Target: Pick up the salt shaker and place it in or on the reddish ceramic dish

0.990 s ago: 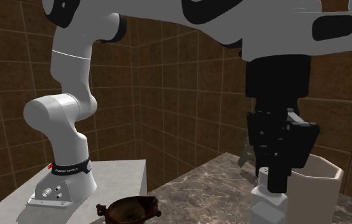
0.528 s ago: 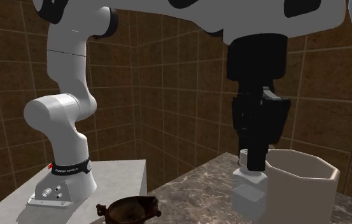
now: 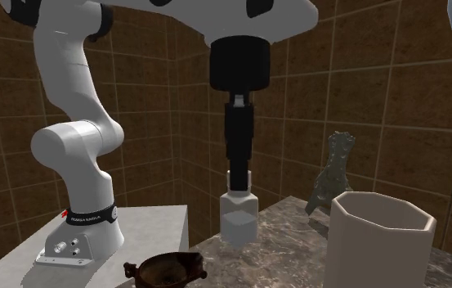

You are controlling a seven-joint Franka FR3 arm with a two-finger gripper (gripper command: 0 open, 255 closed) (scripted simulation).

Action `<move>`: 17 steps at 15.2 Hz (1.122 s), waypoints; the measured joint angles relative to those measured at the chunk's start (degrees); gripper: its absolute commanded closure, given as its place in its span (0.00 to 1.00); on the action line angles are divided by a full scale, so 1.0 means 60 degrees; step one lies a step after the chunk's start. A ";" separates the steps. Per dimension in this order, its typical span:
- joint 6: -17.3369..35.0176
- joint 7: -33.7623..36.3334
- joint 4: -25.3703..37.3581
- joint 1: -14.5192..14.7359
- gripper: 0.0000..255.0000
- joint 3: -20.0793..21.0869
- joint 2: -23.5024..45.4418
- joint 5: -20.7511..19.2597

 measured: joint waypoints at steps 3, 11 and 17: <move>-0.0197 0.0246 -0.1021 -0.0144 1.00 0.0153 -0.1260 -0.0497; -0.0886 0.0554 -0.3048 -0.0695 1.00 0.0561 -0.3999 -0.1286; -0.0165 0.0642 -0.3819 -0.0775 1.00 0.0436 -0.4039 -0.1447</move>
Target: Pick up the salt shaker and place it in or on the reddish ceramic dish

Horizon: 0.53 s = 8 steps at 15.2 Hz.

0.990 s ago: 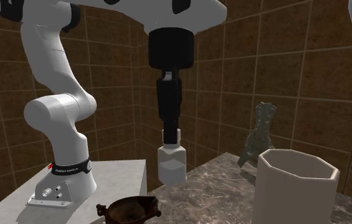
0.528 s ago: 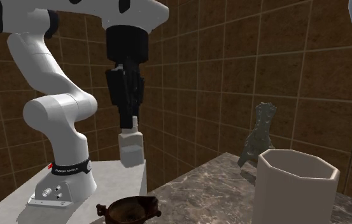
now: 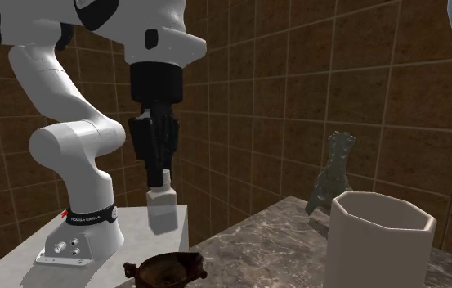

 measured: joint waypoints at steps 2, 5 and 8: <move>0.0281 0.0021 -0.0208 -0.0011 1.00 -0.0062 0.0075 -0.0044; 0.0700 0.0050 -0.0514 -0.0033 1.00 -0.0157 0.0188 -0.0116; 0.1117 0.0085 -0.0824 -0.0058 1.00 -0.0246 0.0296 -0.0191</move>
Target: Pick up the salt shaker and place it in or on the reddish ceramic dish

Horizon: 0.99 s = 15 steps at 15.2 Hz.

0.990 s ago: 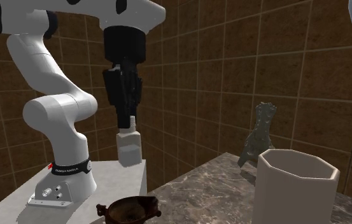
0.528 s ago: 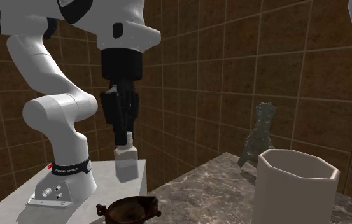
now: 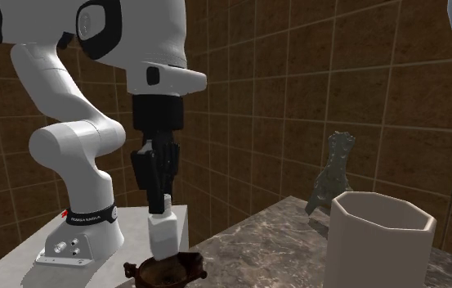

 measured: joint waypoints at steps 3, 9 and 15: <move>0.0447 0.0035 -0.0328 -0.0034 1.00 -0.0097 0.0121 -0.0090; 0.0819 0.0082 -0.0515 -0.0022 1.00 -0.0164 0.0306 -0.0126; 0.0824 0.0083 -0.0517 -0.0022 0.00 -0.0165 0.0308 -0.0127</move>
